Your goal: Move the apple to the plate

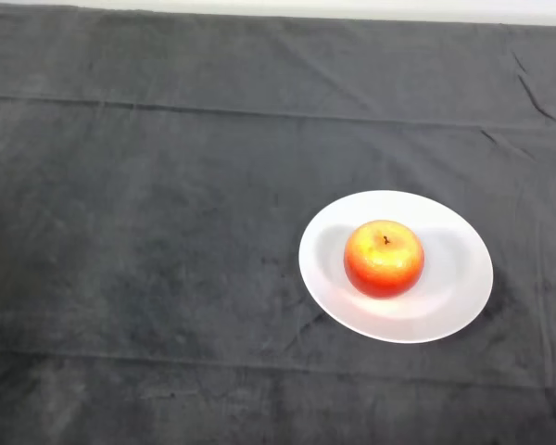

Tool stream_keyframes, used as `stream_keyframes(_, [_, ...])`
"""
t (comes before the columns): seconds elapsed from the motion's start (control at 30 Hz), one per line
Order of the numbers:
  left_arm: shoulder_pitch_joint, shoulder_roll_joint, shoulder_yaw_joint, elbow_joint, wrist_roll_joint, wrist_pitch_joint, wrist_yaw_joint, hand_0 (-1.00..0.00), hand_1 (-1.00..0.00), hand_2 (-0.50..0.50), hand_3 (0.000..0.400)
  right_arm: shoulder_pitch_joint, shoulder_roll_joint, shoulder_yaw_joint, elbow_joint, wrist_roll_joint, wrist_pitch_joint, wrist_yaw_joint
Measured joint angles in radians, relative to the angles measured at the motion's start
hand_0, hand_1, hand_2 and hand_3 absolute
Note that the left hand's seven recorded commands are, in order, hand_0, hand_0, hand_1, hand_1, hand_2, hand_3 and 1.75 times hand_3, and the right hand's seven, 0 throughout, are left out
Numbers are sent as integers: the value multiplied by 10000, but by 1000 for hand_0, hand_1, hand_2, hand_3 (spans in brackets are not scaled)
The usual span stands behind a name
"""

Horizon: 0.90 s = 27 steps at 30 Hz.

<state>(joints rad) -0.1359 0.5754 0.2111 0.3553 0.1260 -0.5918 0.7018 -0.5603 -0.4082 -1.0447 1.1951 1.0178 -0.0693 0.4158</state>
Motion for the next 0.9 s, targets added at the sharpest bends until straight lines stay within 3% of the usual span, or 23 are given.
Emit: stream_keyframes(0.9, [51, -298, 524, -3, 133, -25, -481, 0, 0, 0, 0, 0, 0, 1, 0, 0, 0, 0])
